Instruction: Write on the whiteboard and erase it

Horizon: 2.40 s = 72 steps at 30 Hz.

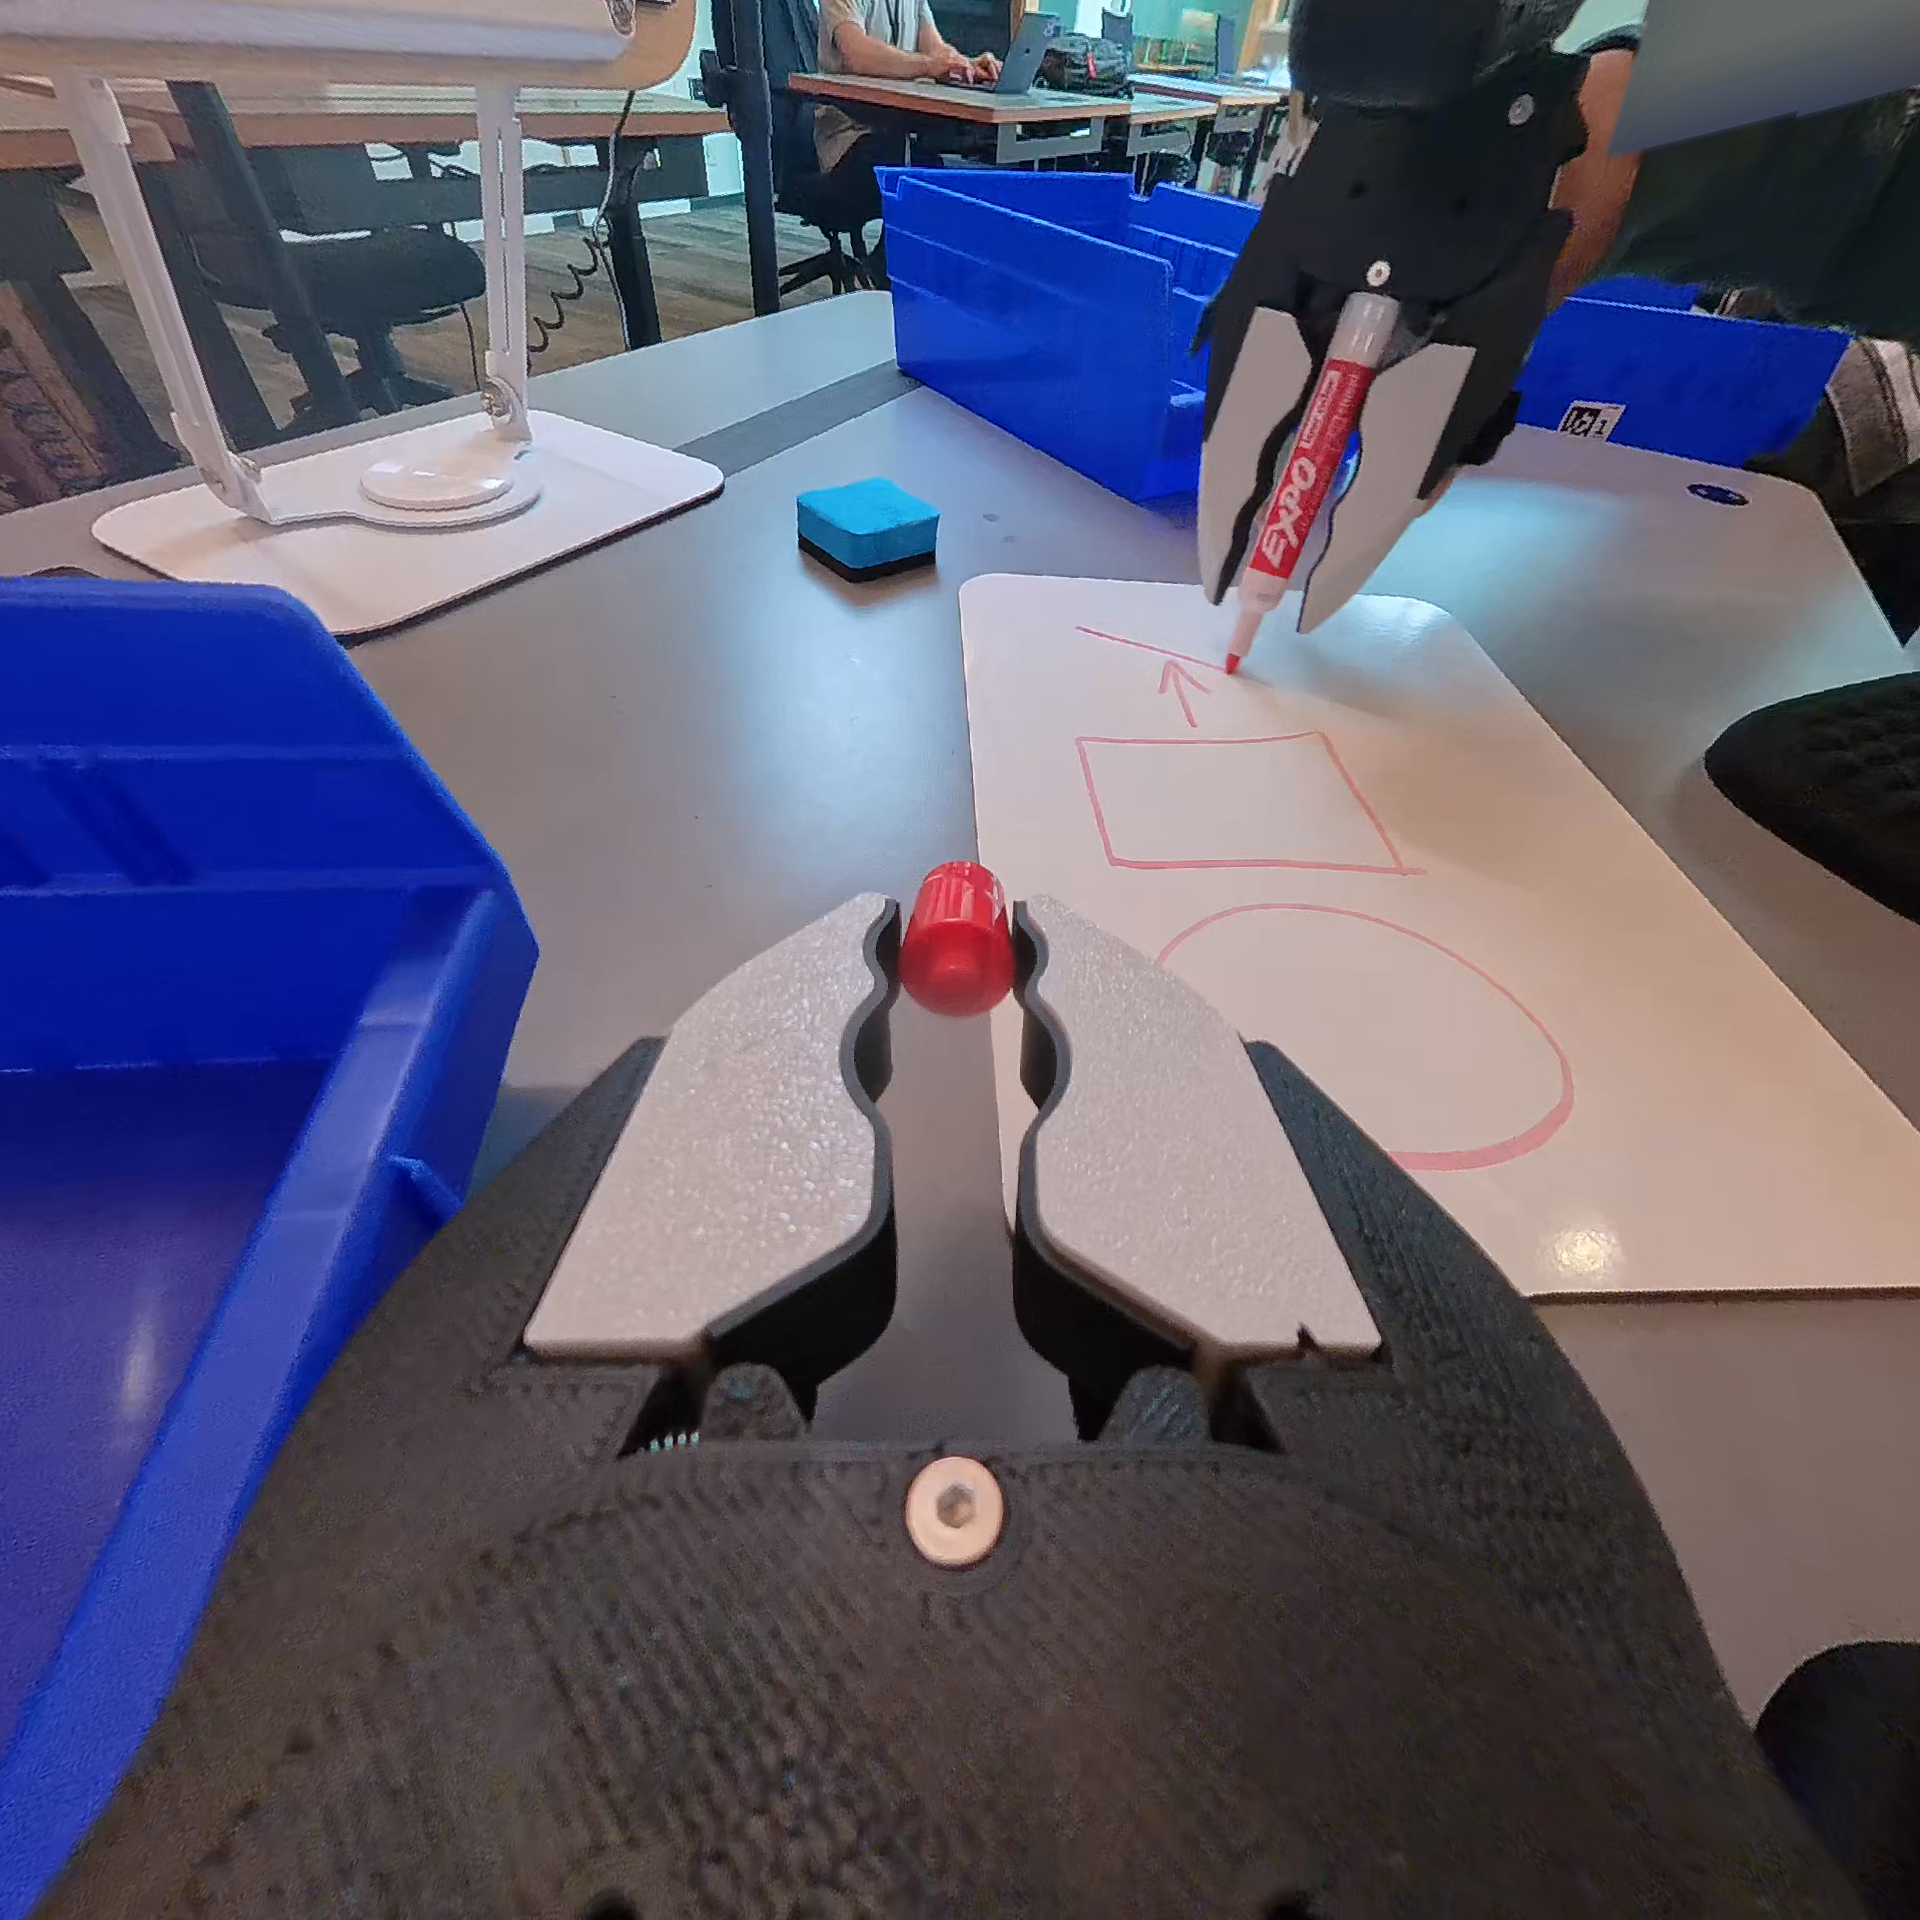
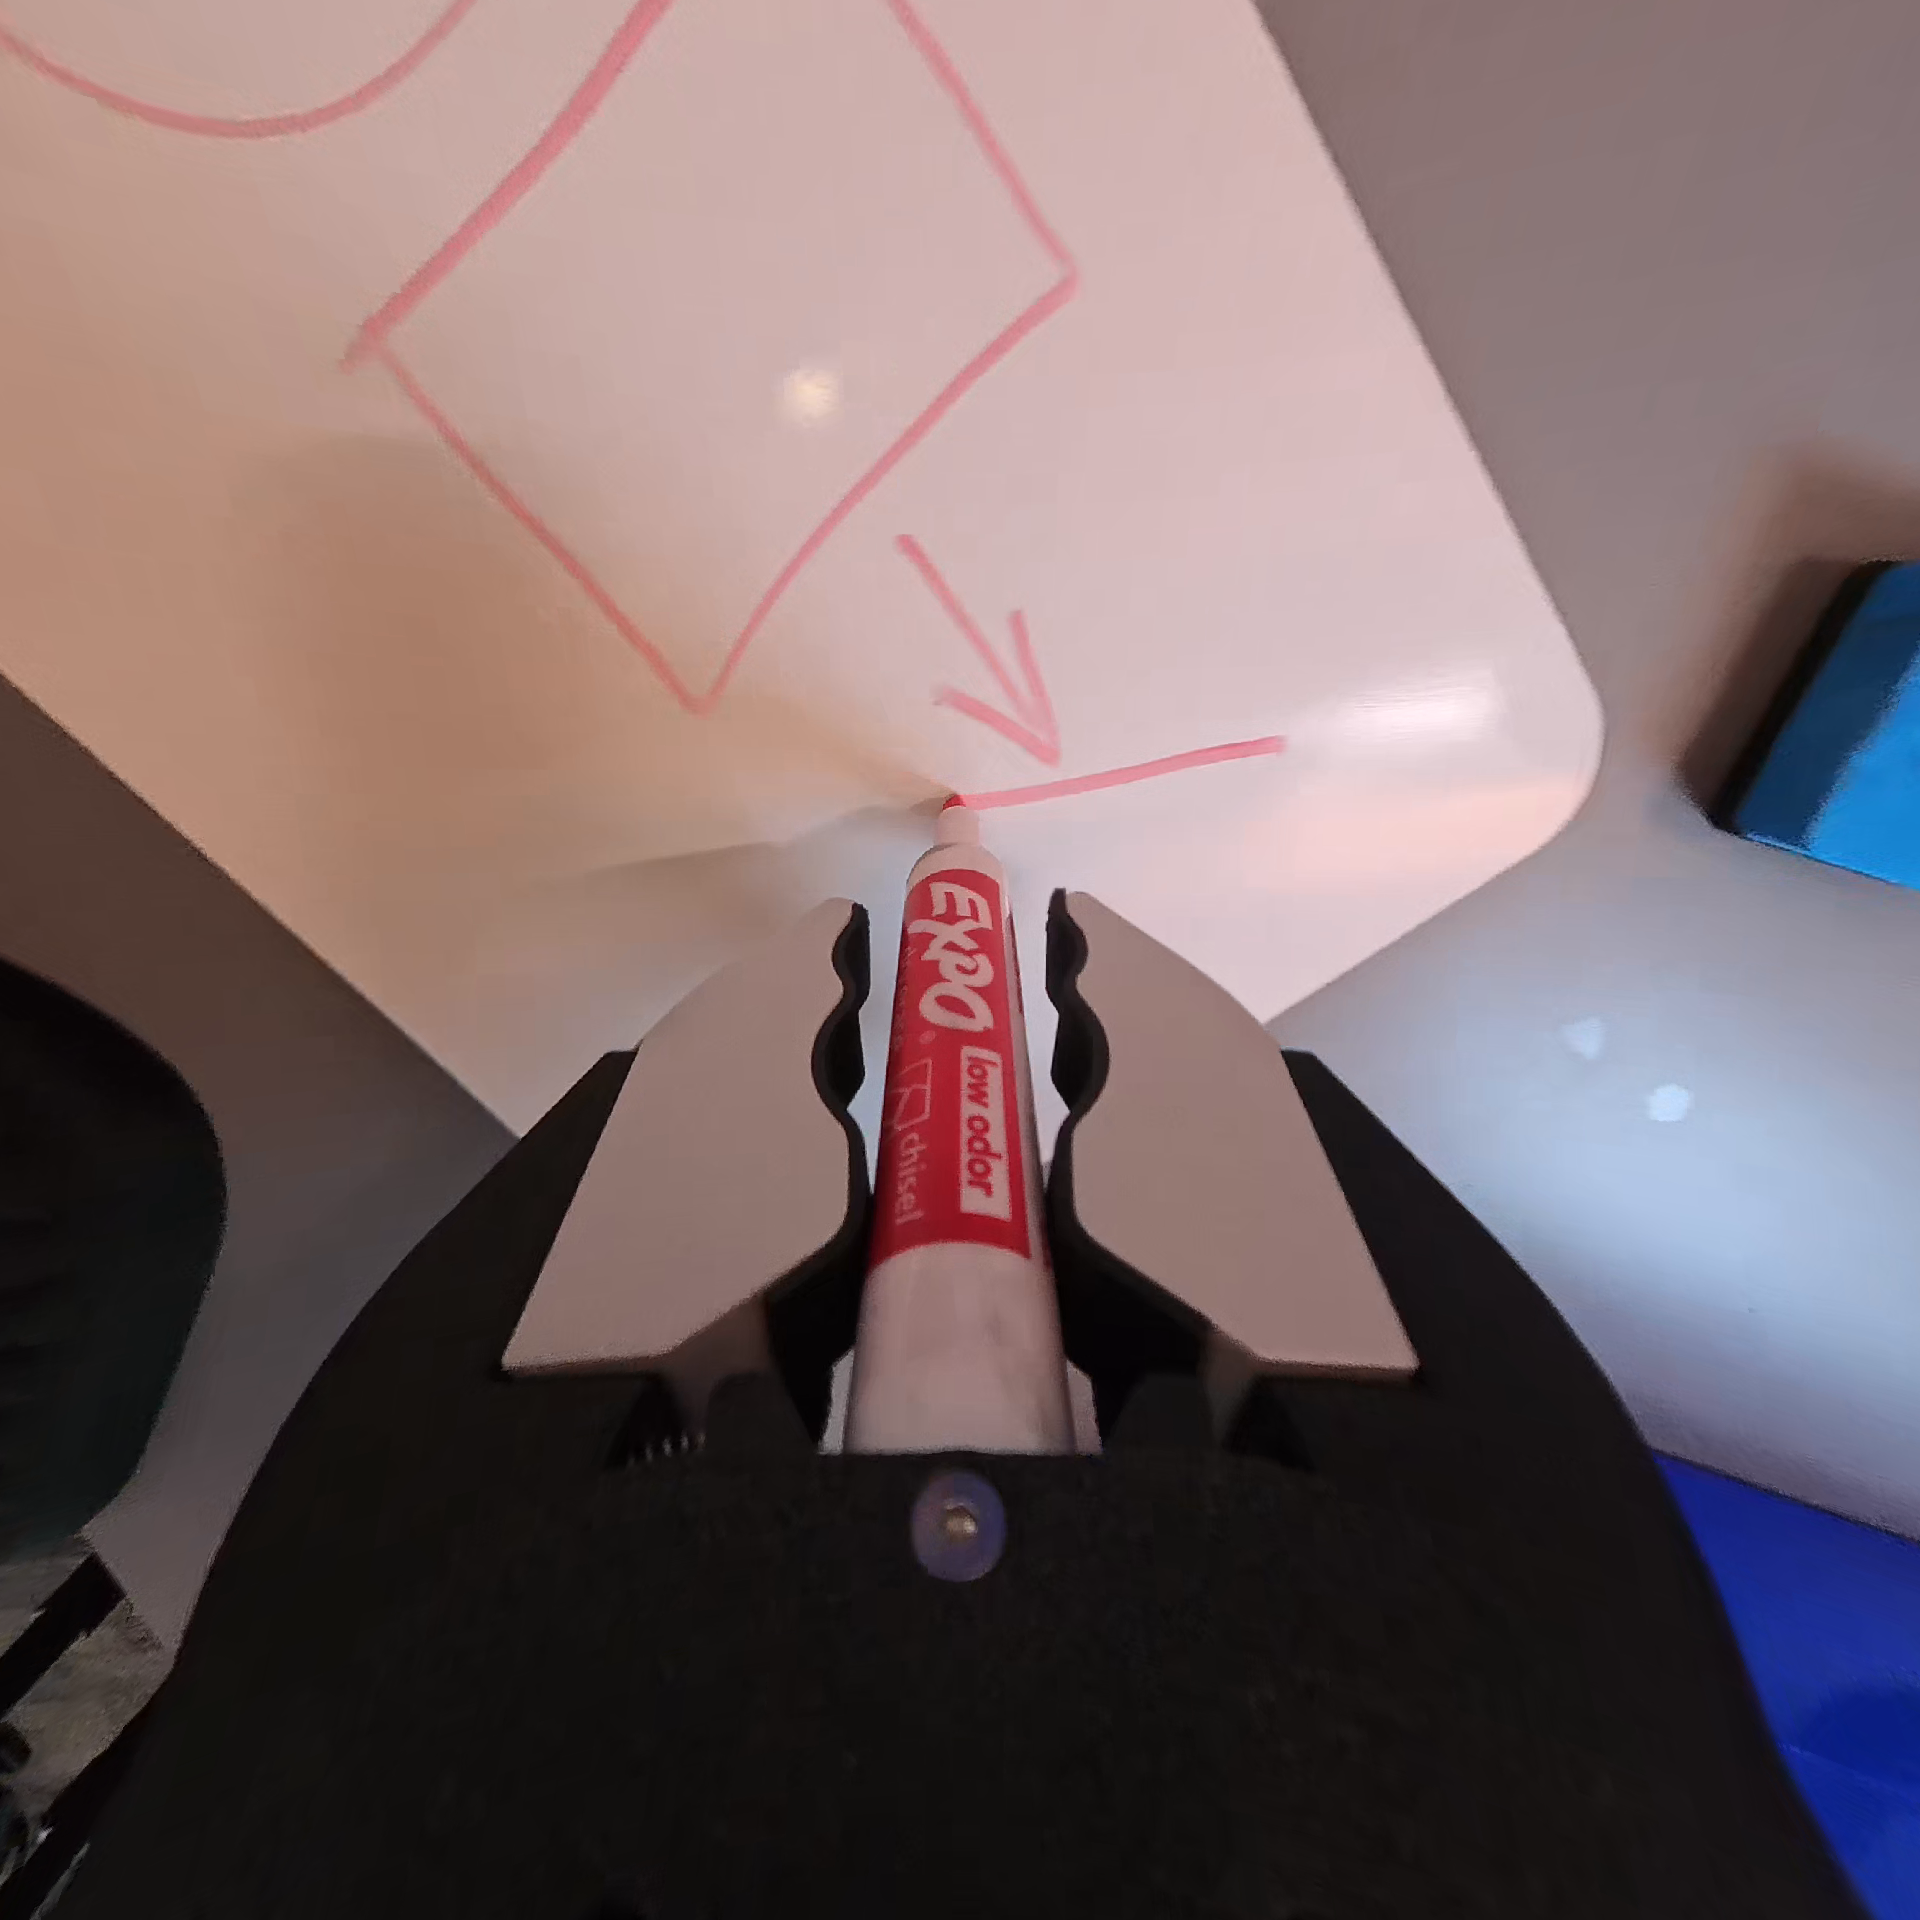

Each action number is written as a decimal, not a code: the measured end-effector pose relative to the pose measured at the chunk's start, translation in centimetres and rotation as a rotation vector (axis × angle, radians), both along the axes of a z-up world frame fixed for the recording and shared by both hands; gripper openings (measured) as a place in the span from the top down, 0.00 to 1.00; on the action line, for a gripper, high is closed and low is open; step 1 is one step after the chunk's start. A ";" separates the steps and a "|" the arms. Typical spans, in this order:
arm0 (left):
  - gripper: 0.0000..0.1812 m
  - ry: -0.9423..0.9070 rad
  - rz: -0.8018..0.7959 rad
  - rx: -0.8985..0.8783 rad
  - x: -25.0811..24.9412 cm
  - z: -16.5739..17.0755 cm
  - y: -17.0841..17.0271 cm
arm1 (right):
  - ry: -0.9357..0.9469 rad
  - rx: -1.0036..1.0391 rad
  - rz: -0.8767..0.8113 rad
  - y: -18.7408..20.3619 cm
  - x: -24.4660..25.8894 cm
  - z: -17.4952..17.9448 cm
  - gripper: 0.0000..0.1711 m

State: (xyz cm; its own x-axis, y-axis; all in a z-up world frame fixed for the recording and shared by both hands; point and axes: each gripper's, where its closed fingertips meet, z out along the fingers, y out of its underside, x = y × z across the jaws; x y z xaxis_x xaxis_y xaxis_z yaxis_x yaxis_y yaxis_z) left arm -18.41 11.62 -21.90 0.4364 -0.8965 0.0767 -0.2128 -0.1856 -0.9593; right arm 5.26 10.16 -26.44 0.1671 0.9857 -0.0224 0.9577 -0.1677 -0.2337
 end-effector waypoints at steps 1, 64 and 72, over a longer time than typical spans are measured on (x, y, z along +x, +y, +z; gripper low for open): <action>0.89 0.000 -0.001 0.001 0.0 0.0 0.0 | -0.001 0.001 0.005 -0.4 0.0 0.0 0.80; 0.89 -0.193 -0.429 0.530 9.1 9.1 -13.7 | 1.330 -0.008 0.089 -12.3 -14.8 13.2 0.80; 0.89 -0.106 -0.403 0.570 9.2 7.9 -13.4 | 1.283 -0.032 0.039 -12.2 -15.1 11.7 0.80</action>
